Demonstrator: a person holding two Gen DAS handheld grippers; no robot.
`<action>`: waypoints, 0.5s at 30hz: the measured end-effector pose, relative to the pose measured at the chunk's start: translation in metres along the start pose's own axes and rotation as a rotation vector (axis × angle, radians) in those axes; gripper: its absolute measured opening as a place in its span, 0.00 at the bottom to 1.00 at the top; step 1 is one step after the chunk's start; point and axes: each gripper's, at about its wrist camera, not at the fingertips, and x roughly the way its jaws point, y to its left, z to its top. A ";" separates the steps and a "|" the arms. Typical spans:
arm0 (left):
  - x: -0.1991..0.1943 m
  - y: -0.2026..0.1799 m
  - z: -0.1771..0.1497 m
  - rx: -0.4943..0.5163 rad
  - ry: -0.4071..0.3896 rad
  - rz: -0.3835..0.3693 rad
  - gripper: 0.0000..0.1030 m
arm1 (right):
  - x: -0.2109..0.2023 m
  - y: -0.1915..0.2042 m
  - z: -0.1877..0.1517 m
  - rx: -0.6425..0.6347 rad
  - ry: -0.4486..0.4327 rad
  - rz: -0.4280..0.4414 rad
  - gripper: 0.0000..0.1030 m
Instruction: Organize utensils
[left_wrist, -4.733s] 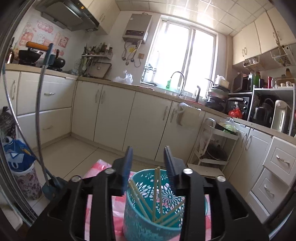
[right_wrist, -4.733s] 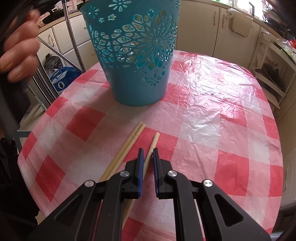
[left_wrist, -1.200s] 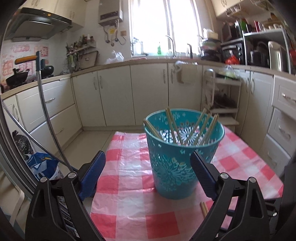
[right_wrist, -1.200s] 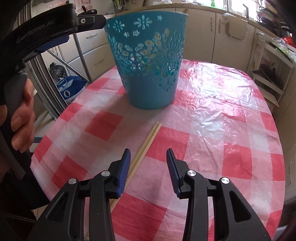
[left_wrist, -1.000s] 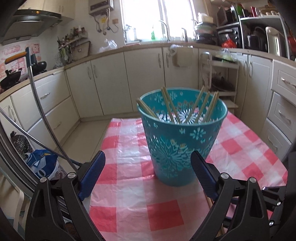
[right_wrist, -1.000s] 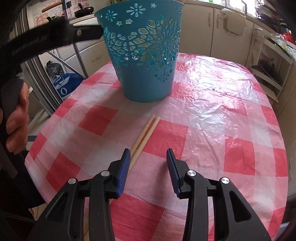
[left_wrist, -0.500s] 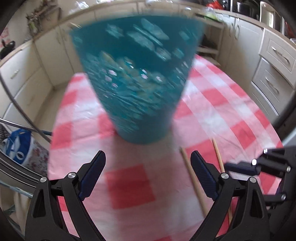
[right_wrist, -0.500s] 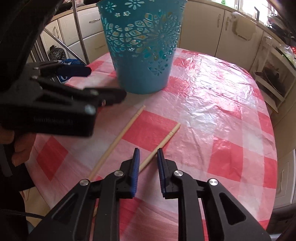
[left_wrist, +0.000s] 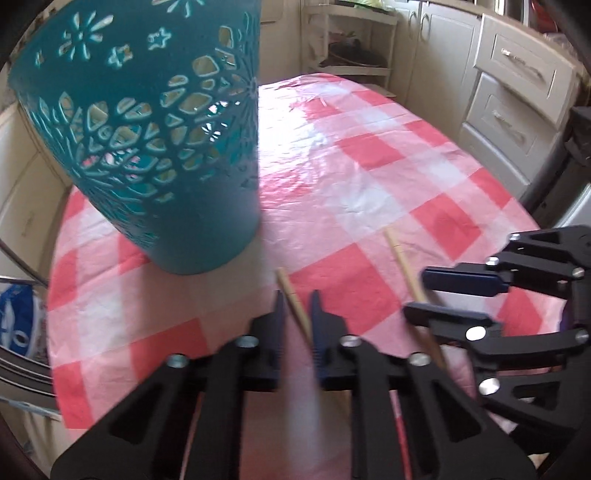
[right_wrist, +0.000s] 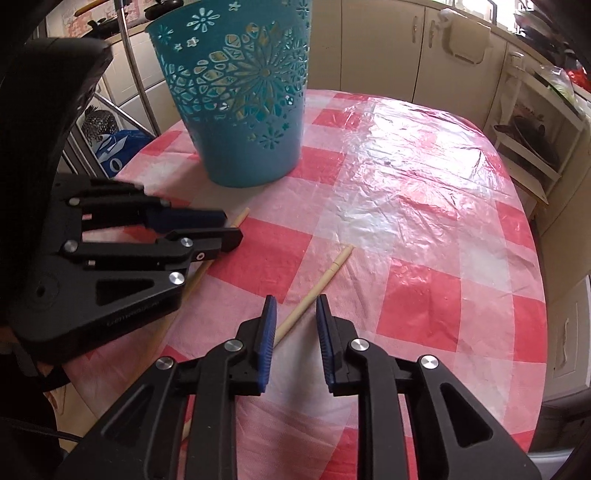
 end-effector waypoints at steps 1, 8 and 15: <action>-0.001 0.004 0.000 -0.033 -0.002 -0.030 0.07 | 0.000 0.001 0.000 0.005 -0.004 -0.001 0.25; -0.005 0.042 -0.001 -0.211 -0.063 -0.021 0.05 | 0.004 0.019 0.004 -0.092 -0.018 0.011 0.17; 0.000 0.066 -0.005 -0.304 -0.022 0.018 0.08 | 0.007 0.013 0.011 -0.025 0.002 0.016 0.18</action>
